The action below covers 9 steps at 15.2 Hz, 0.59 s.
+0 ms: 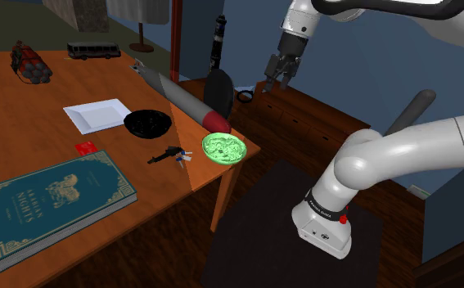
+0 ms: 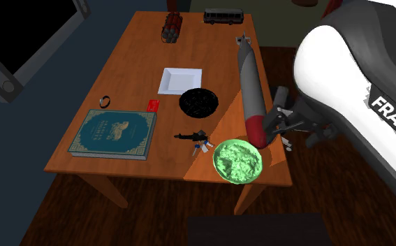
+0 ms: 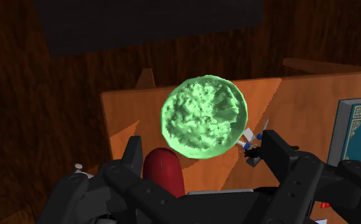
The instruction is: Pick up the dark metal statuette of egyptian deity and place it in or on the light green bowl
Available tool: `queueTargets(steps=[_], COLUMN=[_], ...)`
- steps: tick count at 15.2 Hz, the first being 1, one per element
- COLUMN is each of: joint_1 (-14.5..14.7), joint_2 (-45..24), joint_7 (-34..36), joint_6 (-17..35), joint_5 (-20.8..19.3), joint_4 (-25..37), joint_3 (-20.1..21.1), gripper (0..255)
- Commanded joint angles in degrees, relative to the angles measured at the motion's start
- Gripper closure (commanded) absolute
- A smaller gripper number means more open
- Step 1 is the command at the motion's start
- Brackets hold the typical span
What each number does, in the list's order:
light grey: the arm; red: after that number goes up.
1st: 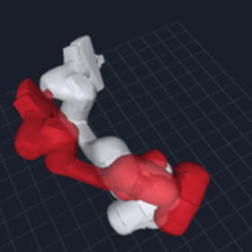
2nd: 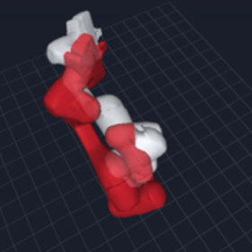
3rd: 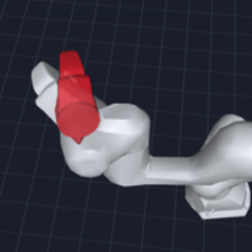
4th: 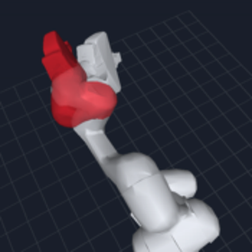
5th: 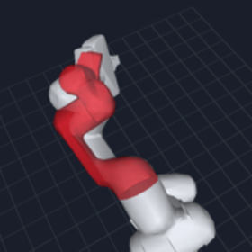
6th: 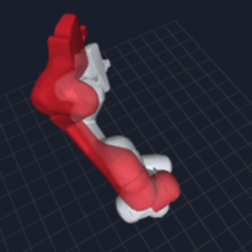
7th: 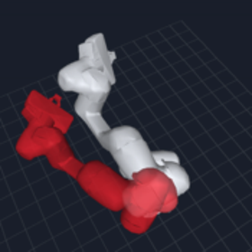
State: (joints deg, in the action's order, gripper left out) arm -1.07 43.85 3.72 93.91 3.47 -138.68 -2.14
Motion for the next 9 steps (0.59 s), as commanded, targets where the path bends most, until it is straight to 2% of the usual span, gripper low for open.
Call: queueTargets(steps=[1, 9], joint_1=[0.00, 4.84], joint_2=[0.00, -15.20], joint_7=[0.00, -9.86], joint_6=[0.00, 13.61], joint_5=[0.00, -0.09], joint_4=[0.00, 0.93], joint_3=[0.00, 0.21], gripper=[0, 0])
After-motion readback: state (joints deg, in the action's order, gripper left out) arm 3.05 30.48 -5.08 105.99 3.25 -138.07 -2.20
